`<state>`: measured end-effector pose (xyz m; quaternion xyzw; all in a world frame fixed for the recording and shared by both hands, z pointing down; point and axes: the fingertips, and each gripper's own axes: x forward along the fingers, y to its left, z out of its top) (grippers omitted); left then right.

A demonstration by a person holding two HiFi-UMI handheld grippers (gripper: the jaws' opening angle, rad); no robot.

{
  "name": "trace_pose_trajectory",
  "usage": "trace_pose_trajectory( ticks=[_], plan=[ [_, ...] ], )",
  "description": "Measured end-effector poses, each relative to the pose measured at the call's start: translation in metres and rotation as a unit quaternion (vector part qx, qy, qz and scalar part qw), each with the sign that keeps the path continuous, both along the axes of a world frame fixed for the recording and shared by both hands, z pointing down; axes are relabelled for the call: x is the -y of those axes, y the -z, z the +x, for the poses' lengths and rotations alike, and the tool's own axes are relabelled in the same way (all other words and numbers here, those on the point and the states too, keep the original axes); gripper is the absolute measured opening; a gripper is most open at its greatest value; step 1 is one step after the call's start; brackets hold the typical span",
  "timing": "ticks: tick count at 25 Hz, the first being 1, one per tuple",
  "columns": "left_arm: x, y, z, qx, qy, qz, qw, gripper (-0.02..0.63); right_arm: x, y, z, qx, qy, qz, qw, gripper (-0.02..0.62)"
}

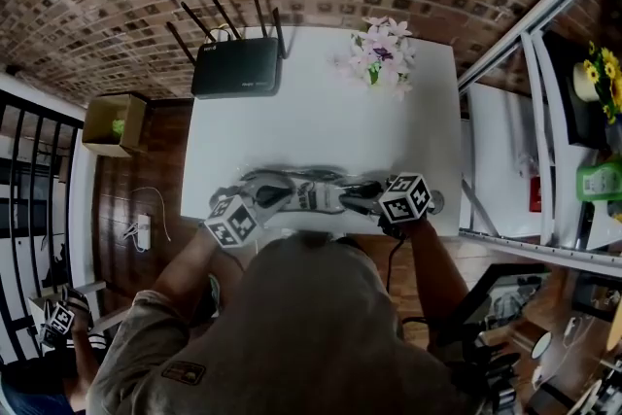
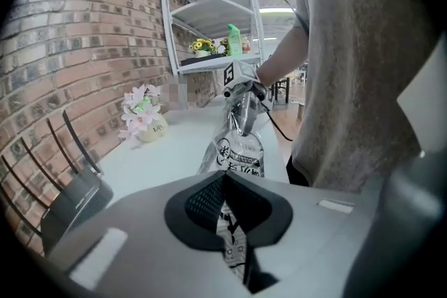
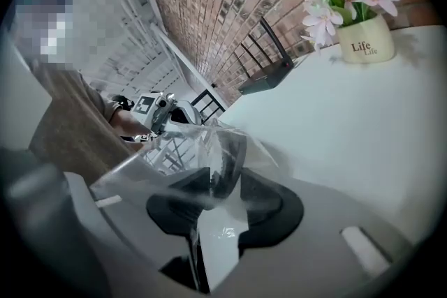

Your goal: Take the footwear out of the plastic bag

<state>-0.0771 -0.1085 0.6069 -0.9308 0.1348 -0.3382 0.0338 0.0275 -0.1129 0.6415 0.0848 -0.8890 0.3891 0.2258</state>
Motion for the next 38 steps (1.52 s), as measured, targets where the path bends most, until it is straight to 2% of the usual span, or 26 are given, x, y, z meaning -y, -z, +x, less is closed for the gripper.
trace_pose_trajectory(
  ticks=[3,8,13,16,20,25,31,38],
  plan=[
    [0.003,0.0,-0.004,-0.01,0.012,-0.005,0.9999,0.007,0.002,0.005,0.001,0.008,-0.006,0.006,1.0,0.13],
    [0.014,-0.002,-0.024,-0.023,0.057,-0.014,0.998,0.13,0.006,0.014,0.011,0.024,-0.023,0.013,0.999,0.104],
    [0.03,0.011,-0.05,-0.031,0.102,-0.001,0.9943,0.19,0.009,0.021,0.021,0.025,-0.03,0.036,0.999,0.1],
    [0.033,0.014,-0.056,-0.016,0.088,-0.003,0.996,0.22,0.009,0.027,0.023,0.021,-0.021,0.06,0.998,0.098],
    [0.027,0.007,-0.048,0.027,0.026,-0.011,0.9992,0.252,0.008,0.035,0.021,0.01,0.005,0.105,0.994,0.097],
    [0.026,-0.006,-0.042,0.064,-0.008,-0.018,0.9977,0.248,0.006,0.043,0.018,0.005,0.024,0.131,0.991,0.094],
    [0.022,-0.013,-0.052,0.07,-0.006,-0.028,0.9971,0.133,0.005,0.046,0.028,0.005,0.007,0.13,0.991,0.094],
    [0.024,-0.015,-0.076,0.088,0.007,-0.029,0.9957,0.035,0.003,0.044,0.046,0.0,-0.013,0.123,0.992,0.094]
  ],
)
